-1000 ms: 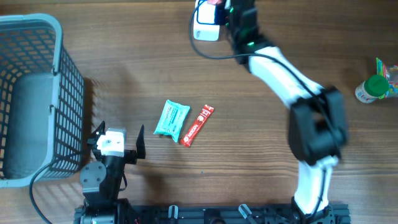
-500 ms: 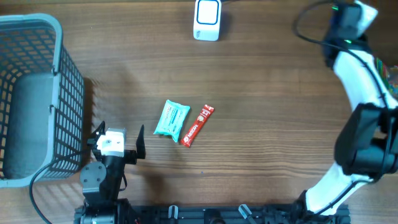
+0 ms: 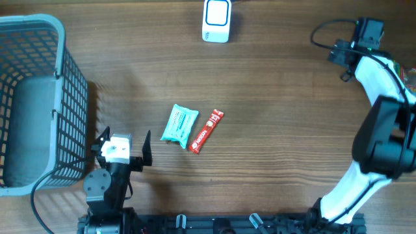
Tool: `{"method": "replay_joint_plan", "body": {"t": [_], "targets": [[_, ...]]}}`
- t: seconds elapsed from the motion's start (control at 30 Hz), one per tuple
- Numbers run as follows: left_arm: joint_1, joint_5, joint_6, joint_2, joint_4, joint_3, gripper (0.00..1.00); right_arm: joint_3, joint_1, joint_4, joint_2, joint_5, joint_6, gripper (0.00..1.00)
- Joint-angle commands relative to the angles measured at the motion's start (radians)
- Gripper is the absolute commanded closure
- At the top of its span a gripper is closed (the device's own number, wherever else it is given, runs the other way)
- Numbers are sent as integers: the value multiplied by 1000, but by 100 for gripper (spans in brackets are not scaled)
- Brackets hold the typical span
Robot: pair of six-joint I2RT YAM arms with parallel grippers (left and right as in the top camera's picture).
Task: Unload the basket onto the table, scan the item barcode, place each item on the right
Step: 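Carry the Kleenex pack right and drop it beside the jar, then move the right gripper to the red Nescafé stick and grasp it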
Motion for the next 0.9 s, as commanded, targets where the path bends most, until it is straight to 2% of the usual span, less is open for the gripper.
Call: {"method": "replay_joint_plan", "body": {"t": [0.0,0.2,0.27,0.33,0.4,0.47,0.5,0.57,0.6,0.7,0.73,0.87], "targets": [[-6,8,12,-5,3,-6,0,32,113,-117,-215,-332,87,0],[-6,8,12,-5,3,-6,0,32,347,-367,-303,-679,340,0],[-6,8,12,-5,3,-6,0,31,420,-431,-289,-692,426,0],[-6,8,12,-5,3,-6,0,29,533,-489,-254,-682,516,12],[-6,8,12,-5,3,-6,0,29,614,-513,-219,-681,576,0],[-6,8,12,-5,3,-6,0,29,687,-515,-180,-671,626,0],[-6,8,12,-5,3,-6,0,29,740,-513,-145,-632,707,0],[-6,8,12,-5,3,-6,0,29,792,-520,-100,-595,824,31],[-6,8,12,-5,3,-6,0,29,833,-522,-59,-558,924,37],[-6,8,12,-5,3,-6,0,29,871,-546,-3,-462,1064,40],[-6,8,12,-5,3,-6,0,29,877,-563,24,-431,1125,44],[-6,8,12,-5,3,-6,0,29,878,-570,97,-462,1177,47]]}}
